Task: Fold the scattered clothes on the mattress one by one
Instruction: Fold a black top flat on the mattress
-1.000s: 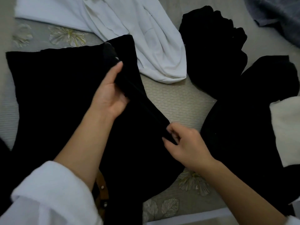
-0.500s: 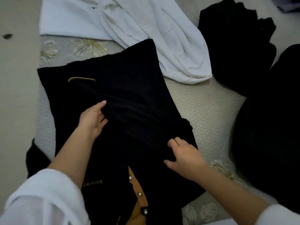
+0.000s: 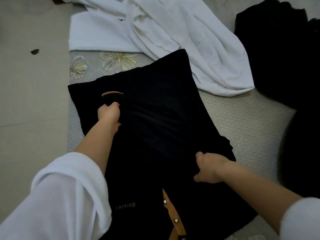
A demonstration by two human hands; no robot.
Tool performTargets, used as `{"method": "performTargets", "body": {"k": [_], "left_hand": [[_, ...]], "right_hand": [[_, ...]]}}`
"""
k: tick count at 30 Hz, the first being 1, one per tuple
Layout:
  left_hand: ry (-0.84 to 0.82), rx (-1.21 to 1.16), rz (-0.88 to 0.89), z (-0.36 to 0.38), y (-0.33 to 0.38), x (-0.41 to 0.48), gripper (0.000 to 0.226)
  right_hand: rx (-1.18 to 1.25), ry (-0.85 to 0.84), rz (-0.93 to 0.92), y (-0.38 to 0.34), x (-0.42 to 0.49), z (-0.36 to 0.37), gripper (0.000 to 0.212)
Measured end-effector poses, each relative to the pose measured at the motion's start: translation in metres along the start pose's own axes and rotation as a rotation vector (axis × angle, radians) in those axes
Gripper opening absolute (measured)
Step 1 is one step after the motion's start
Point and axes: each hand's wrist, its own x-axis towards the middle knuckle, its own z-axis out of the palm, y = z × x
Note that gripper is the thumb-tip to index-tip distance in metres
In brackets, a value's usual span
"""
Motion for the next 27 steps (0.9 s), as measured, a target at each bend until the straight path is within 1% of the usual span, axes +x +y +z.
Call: {"method": "performTargets", "body": {"k": [1,4,5,7,9,12,14,16,17,18,20,21,22,24,25,27], "left_hand": [[-0.008,-0.076,-0.013,-0.003,0.001,0.0,0.036],[-0.118,-0.503,-0.091,-0.021,0.008,0.0,0.032],[-0.132,-0.577,-0.111,-0.029,0.007,0.002,0.031],[-0.15,-0.569,-0.151,-0.044,0.003,0.007,0.027],[-0.178,-0.459,-0.145,-0.052,0.0,0.009,0.025],[-0.177,-0.234,-0.061,-0.052,0.006,0.016,0.029],[-0.161,-0.217,-0.003,-0.053,0.016,0.023,0.034],[-0.12,-0.213,0.054,-0.056,0.02,0.032,0.033],[-0.074,-0.154,0.09,-0.057,0.019,0.034,0.03],[0.004,-0.041,0.145,-0.059,0.016,0.034,0.03],[0.197,0.294,0.352,-0.063,0.006,0.028,0.037],[0.245,0.441,0.485,-0.065,0.001,0.022,0.04],[0.236,0.543,0.618,-0.068,-0.005,0.014,0.042],[0.112,0.683,0.819,-0.076,-0.023,-0.004,0.041],[0.055,0.744,0.869,-0.083,-0.036,-0.013,0.04],[0.044,0.831,0.88,-0.102,-0.063,-0.034,0.041]], "right_hand": [[-0.028,-0.009,0.013,-0.004,0.001,-0.001,0.061],[-0.044,-0.033,0.043,-0.009,0.004,-0.002,0.068],[-0.04,-0.046,0.047,-0.01,0.005,-0.003,0.07],[-0.041,-0.07,0.046,-0.01,0.006,-0.006,0.074],[-0.034,-0.085,0.048,-0.01,0.006,-0.007,0.076],[-0.052,-0.098,0.055,-0.012,0.008,-0.007,0.079],[-0.066,-0.116,0.046,-0.014,0.009,-0.008,0.074],[-0.08,-0.135,0.03,-0.016,0.007,-0.012,0.064],[-0.087,-0.143,0.025,-0.017,0.007,-0.012,0.06],[-0.095,-0.148,0.023,-0.018,0.007,-0.013,0.059],[-0.109,-0.132,0.036,-0.02,0.006,-0.011,0.058],[-0.104,-0.107,0.047,-0.021,0.004,-0.01,0.057],[-0.097,-0.075,0.059,-0.021,0.002,-0.009,0.057],[-0.076,-0.016,0.079,-0.021,-0.002,-0.007,0.062],[-0.055,0.013,0.095,-0.021,-0.005,-0.004,0.066],[-0.014,0.088,0.143,-0.02,-0.01,0.005,0.07]]}}
